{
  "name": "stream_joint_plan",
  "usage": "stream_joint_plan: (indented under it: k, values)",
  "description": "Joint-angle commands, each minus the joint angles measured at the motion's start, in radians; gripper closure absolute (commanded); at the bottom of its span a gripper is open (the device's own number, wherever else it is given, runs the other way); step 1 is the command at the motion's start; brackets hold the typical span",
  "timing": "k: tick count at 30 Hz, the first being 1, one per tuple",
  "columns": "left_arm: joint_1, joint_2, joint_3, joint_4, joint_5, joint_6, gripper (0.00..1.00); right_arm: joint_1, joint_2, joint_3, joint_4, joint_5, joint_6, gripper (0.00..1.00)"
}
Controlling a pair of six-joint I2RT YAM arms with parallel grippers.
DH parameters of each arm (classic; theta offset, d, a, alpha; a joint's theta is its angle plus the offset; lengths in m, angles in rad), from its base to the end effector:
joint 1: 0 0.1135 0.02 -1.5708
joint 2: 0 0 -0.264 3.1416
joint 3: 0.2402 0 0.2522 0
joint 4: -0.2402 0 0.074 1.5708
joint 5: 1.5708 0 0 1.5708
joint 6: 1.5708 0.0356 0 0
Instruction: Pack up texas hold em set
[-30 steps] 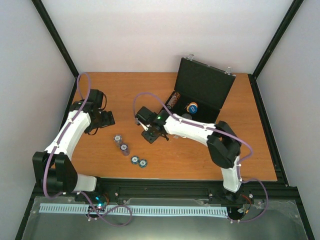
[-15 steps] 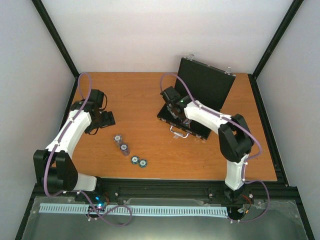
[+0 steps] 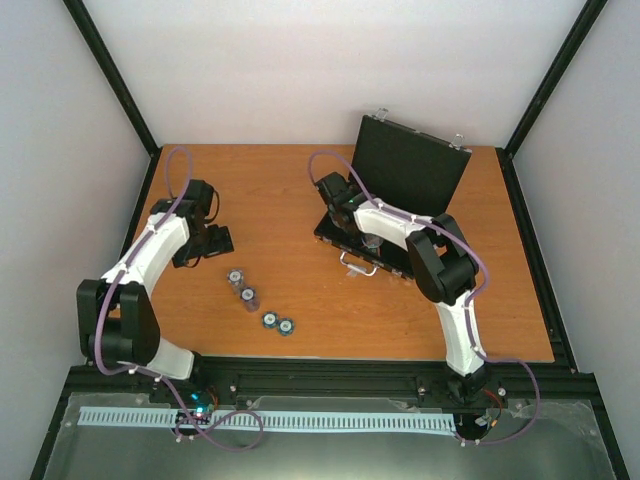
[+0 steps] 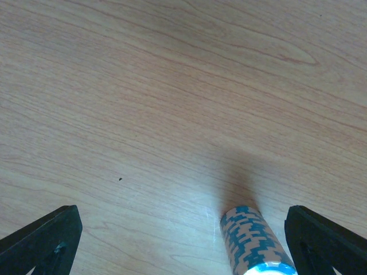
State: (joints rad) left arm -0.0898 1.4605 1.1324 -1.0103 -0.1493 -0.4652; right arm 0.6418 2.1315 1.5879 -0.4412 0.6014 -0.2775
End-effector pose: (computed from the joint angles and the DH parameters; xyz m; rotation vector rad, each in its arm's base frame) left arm 0.2667 -0.0187 0.2475 -0.5612 2.8203 0.1149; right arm 0.3791 0.2582 0.1756 -0.8636 2.2508 -0.6009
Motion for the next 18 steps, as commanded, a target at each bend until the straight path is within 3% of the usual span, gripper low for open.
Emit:
stream_joint_plan:
  k: [1, 9, 18]
  values:
    - [0.004, 0.033, 0.035, 0.016, -0.005, 0.016, 0.0, -0.028, 0.028, 0.063, 0.106, 0.05, -0.038, 0.77]
    - [0.004, 0.071, 0.066, 0.008, -0.01, 0.02, 0.0, -0.075, 0.114, 0.07, 0.166, 0.021, -0.041, 0.72]
    - [0.004, 0.096, 0.088, 0.006, -0.016, 0.02, 0.0, -0.087, 0.085, 0.004, 0.176, -0.029, -0.006, 0.36]
